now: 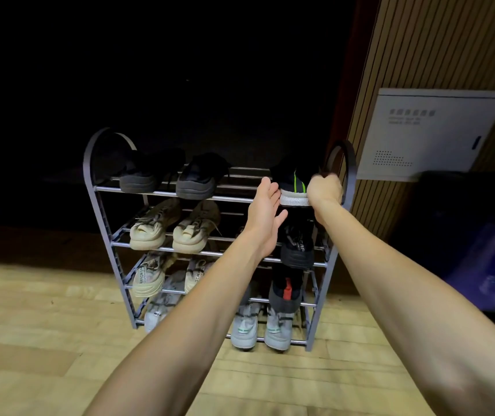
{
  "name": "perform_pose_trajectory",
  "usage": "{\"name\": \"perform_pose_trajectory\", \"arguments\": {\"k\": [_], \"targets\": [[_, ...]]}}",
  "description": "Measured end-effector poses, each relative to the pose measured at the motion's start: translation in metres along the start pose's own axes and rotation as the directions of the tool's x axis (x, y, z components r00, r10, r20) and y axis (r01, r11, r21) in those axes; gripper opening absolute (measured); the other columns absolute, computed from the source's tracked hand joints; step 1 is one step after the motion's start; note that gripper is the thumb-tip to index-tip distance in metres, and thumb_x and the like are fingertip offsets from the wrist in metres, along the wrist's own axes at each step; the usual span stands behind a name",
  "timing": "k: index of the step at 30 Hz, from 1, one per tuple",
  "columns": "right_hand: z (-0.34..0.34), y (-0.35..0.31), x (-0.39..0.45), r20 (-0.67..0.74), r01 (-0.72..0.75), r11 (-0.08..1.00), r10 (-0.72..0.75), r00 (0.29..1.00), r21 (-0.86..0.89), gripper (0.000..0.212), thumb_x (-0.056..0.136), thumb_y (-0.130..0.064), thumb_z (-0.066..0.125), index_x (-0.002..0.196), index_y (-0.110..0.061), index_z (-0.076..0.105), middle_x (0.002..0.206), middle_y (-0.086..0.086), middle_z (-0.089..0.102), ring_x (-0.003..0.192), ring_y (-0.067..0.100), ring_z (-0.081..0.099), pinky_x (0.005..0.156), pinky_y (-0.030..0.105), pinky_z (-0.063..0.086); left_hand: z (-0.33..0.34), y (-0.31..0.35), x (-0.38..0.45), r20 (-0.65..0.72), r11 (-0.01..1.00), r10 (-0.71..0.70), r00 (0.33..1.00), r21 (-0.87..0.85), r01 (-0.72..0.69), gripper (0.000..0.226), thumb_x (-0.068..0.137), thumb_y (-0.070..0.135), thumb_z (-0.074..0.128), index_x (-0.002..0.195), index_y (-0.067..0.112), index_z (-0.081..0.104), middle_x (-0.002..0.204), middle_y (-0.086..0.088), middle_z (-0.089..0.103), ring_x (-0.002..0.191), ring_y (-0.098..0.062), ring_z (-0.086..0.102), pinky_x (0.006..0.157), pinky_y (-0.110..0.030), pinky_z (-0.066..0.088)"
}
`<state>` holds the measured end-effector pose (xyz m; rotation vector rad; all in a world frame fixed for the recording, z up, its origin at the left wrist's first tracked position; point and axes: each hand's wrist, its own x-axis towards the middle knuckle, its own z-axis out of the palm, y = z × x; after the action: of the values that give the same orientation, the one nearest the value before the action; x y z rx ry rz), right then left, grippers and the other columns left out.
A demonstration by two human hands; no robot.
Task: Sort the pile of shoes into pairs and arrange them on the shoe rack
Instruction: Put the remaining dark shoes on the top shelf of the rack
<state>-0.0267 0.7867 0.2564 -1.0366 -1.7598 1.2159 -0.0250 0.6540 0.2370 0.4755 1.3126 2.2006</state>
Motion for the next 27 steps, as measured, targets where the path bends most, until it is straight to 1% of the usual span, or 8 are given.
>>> {"name": "perform_pose_trajectory", "arguments": {"k": [7, 12, 14, 16, 18, 23, 25, 27], "targets": [[-0.009, 0.003, -0.005, 0.054, 0.07, 0.992, -0.065, 0.996, -0.104, 0.04, 0.094, -0.002, 0.039, 0.131, 0.001, 0.054, 0.129, 0.022, 0.059, 0.115, 0.04, 0.057, 0.092, 0.041, 0.049, -0.003, 0.001, -0.002, 0.016, 1.0, -0.008, 1.0, 0.029, 0.007, 0.059, 0.104, 0.045, 0.028, 0.151, 0.008, 0.03, 0.157, -0.009, 0.033, 0.145, -0.019, 0.03, 0.118, -0.04, 0.027], [-0.019, -0.003, -0.01, 0.13, 0.286, 0.946, -0.267, 0.955, -0.155, 0.052, 0.095, -0.006, 0.037, 0.146, -0.011, 0.048, 0.131, 0.02, 0.061, 0.107, 0.036, 0.064, 0.08, 0.035, 0.05, -0.021, 0.024, -0.006, -0.073, 0.993, 0.053, 0.996, 0.106, -0.045, 0.055, 0.105, 0.042, 0.025, 0.143, 0.009, 0.046, 0.147, -0.01, 0.047, 0.14, -0.022, 0.038, 0.117, -0.038, 0.028], [-0.02, -0.009, -0.019, 0.148, 0.366, 0.922, -0.348, 0.926, -0.124, 0.049, 0.096, -0.01, 0.038, 0.144, -0.011, 0.051, 0.132, 0.016, 0.062, 0.106, 0.031, 0.064, 0.085, 0.032, 0.05, -0.033, 0.039, -0.01, -0.112, 0.978, 0.125, 0.986, 0.178, -0.104, 0.052, 0.105, 0.041, 0.025, 0.138, 0.011, 0.053, 0.14, -0.007, 0.056, 0.135, -0.02, 0.044, 0.113, -0.035, 0.03], [-0.017, -0.017, -0.032, 0.191, 0.424, 0.902, -0.403, 0.895, -0.082, 0.046, 0.097, -0.011, 0.039, 0.141, -0.01, 0.054, 0.138, 0.012, 0.059, 0.123, 0.026, 0.057, 0.099, 0.027, 0.042, -0.047, 0.053, -0.015, -0.144, 0.954, 0.189, 0.971, 0.261, -0.148, 0.05, 0.105, 0.04, 0.025, 0.134, 0.014, 0.057, 0.134, -0.002, 0.061, 0.131, -0.016, 0.048, 0.112, -0.034, 0.032], [-0.011, -0.027, -0.047, 0.257, 0.465, 0.884, -0.439, 0.861, -0.045, 0.044, 0.099, -0.013, 0.039, 0.139, -0.01, 0.056, 0.141, 0.009, 0.057, 0.131, 0.022, 0.05, 0.101, 0.022, 0.033, -0.062, 0.067, -0.023, -0.177, 0.928, 0.238, 0.955, 0.331, -0.17, 0.048, 0.105, 0.039, 0.026, 0.129, 0.016, 0.061, 0.127, 0.001, 0.066, 0.125, -0.014, 0.053, 0.11, -0.034, 0.035], [0.013, -0.053, -0.082, 0.351, 0.517, 0.854, -0.5, 0.791, 0.05, 0.04, 0.097, -0.019, 0.041, 0.129, -0.016, 0.065, 0.117, -0.001, 0.068, 0.102, 0.009, 0.058, 0.081, 0.012, 0.037, -0.109, 0.106, -0.058, -0.248, 0.855, 0.334, 0.909, 0.485, -0.183, 0.041, 0.104, 0.033, 0.031, 0.113, 0.016, 0.067, 0.109, 0.001, 0.072, 0.11, -0.014, 0.062, 0.099, -0.031, 0.04], [0.024, -0.066, -0.099, 0.392, 0.518, 0.846, -0.521, 0.758, 0.125, 0.038, 0.096, -0.021, 0.041, 0.122, -0.017, 0.068, 0.109, -0.002, 0.07, 0.108, 0.013, 0.062, 0.089, 0.018, 0.044, -0.132, 0.129, -0.078, -0.262, 0.816, 0.393, 0.881, 0.54, -0.204, 0.04, 0.103, 0.029, 0.034, 0.111, 0.012, 0.069, 0.103, -0.001, 0.073, 0.099, -0.012, 0.066, 0.095, -0.026, 0.043], [0.037, -0.078, -0.119, 0.456, 0.487, 0.849, -0.522, 0.72, 0.203, 0.035, 0.095, -0.025, 0.044, 0.113, -0.019, 0.073, 0.106, -0.001, 0.073, 0.108, 0.016, 0.065, 0.099, 0.033, 0.049, -0.16, 0.152, -0.107, -0.281, 0.779, 0.451, 0.847, 0.586, -0.221, 0.04, 0.103, 0.026, 0.036, 0.112, 0.006, 0.069, 0.099, -0.003, 0.074, 0.085, -0.005, 0.068, 0.074, -0.011, 0.047]]}}
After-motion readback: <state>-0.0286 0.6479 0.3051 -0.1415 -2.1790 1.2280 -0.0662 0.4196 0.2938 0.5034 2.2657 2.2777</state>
